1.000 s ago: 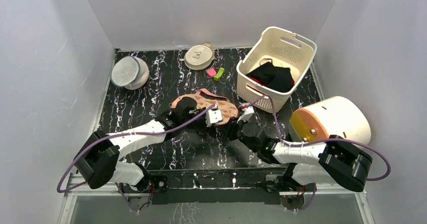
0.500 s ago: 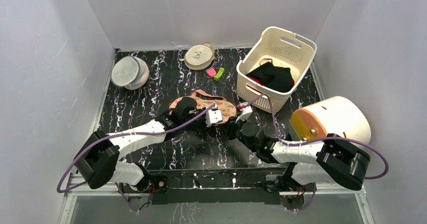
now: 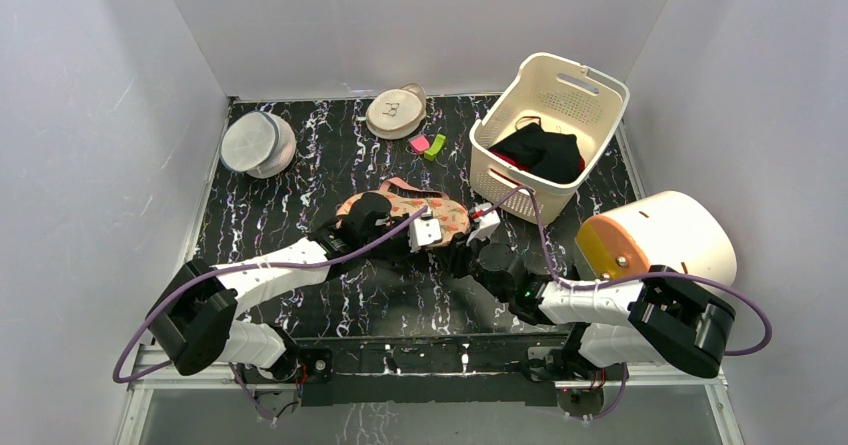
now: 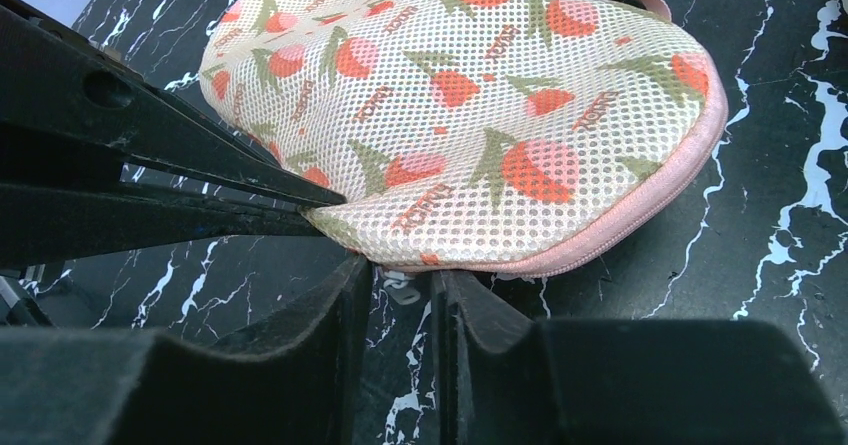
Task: Unzip the laundry bag and remove the bra
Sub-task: Unzip the laundry bag at the center of the board.
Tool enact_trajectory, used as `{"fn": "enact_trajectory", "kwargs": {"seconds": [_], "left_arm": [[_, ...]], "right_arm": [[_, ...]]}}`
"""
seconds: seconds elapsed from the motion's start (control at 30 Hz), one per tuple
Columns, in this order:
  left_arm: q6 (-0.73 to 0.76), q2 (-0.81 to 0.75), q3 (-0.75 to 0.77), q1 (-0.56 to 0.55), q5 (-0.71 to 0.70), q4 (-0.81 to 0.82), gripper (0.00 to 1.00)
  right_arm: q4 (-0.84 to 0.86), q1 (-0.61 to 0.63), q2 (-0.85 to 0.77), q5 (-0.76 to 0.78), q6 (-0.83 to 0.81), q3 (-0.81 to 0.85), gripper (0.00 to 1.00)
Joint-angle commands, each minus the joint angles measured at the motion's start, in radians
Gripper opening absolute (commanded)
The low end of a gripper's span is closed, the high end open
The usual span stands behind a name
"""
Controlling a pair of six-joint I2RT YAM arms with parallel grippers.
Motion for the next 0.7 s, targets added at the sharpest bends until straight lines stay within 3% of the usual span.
{"fn": "enact_trajectory", "kwargs": {"seconds": [0.0, 0.17, 0.5, 0.57, 0.67], "left_arm": [[0.011, -0.013, 0.034, -0.012, 0.054, 0.009, 0.00], [0.011, -0.015, 0.033, -0.012, 0.053, 0.010, 0.00], [0.021, -0.022, 0.027, -0.012, 0.033, 0.007, 0.00], [0.023, -0.022, 0.027, -0.012, 0.031, 0.006, 0.00], [0.021, -0.021, 0.030, -0.012, 0.038, 0.003, 0.00]], "right_arm": [[0.060, 0.000, 0.013, 0.032, -0.038, 0.001, 0.22], [0.055, -0.001, 0.033, 0.025, -0.056, 0.011, 0.12], [-0.022, -0.001, -0.010, 0.052, -0.067, 0.011, 0.03], [-0.057, 0.000, -0.026, 0.058, -0.074, 0.011, 0.08], [-0.085, 0.000, -0.052, 0.084, -0.079, 0.011, 0.37]]}}
